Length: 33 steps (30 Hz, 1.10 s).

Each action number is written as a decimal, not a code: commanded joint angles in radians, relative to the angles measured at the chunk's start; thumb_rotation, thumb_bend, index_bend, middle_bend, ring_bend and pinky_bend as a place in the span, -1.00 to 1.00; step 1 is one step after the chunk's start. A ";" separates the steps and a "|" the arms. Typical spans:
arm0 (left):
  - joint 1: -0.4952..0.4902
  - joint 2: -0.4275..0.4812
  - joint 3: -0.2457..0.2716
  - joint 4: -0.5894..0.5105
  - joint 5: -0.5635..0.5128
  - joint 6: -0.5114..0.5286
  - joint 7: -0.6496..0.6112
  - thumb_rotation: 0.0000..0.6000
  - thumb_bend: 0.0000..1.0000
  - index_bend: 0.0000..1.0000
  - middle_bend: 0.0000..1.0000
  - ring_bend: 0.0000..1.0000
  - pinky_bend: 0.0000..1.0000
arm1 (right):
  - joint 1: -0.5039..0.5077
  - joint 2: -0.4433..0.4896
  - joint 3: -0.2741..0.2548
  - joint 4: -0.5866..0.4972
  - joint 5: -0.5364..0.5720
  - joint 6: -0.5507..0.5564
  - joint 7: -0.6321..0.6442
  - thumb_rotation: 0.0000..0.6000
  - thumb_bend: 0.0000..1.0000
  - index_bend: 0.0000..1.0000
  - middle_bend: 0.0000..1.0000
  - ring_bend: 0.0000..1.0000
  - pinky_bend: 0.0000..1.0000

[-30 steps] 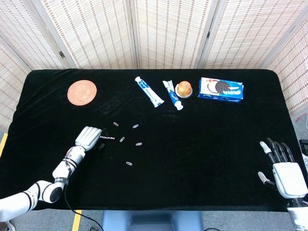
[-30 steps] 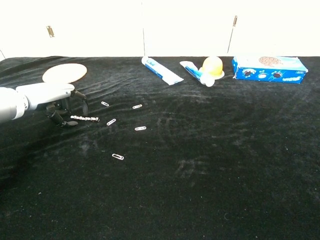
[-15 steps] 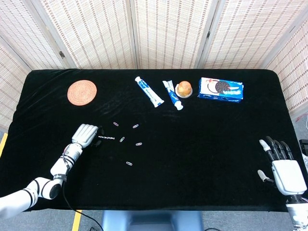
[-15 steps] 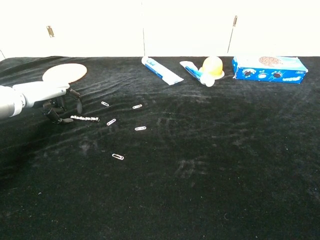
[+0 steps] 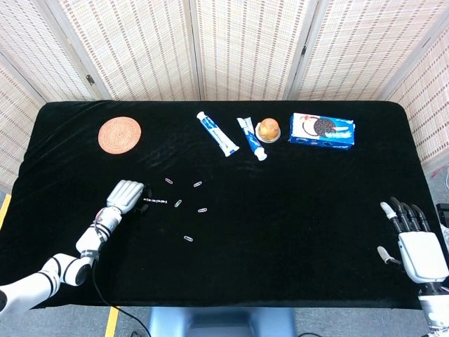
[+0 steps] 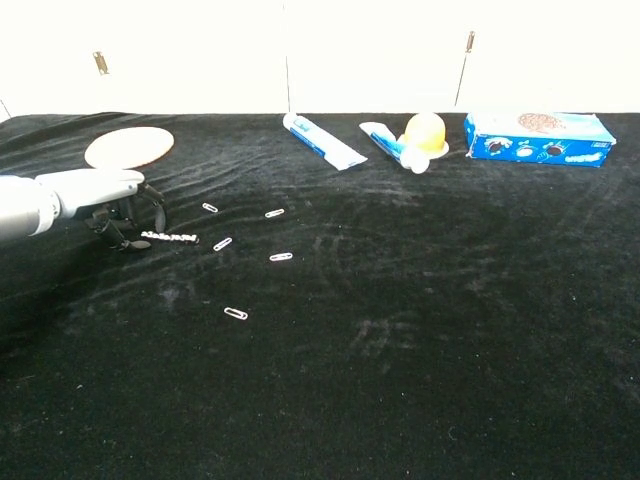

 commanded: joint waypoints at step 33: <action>0.026 0.022 0.020 0.003 0.054 0.081 -0.049 1.00 0.06 0.65 1.00 1.00 0.86 | 0.005 -0.003 0.007 0.002 0.017 -0.011 -0.008 1.00 -0.44 -1.00 -1.00 -1.00 -1.00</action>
